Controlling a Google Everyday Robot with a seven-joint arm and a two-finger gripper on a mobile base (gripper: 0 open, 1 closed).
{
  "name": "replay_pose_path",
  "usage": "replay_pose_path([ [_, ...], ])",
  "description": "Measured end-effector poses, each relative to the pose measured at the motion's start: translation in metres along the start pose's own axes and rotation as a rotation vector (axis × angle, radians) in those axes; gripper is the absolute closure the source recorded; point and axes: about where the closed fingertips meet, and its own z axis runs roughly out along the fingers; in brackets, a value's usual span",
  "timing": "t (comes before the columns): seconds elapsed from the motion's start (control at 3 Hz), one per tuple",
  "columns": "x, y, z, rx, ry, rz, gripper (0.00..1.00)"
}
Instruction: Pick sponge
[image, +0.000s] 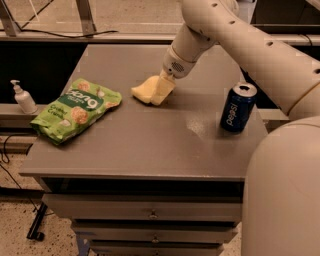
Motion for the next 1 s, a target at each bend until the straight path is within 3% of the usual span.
replay_pose_path([
  [0.33, -0.026, 0.024, -0.055, 0.025, -0.026, -0.023, 1.00],
  [0.67, -0.070, 0.077, -0.148, 0.076, -0.096, -0.042, 1.00],
  [1.0, -0.079, 0.089, -0.174, 0.110, -0.112, -0.059, 1.00],
])
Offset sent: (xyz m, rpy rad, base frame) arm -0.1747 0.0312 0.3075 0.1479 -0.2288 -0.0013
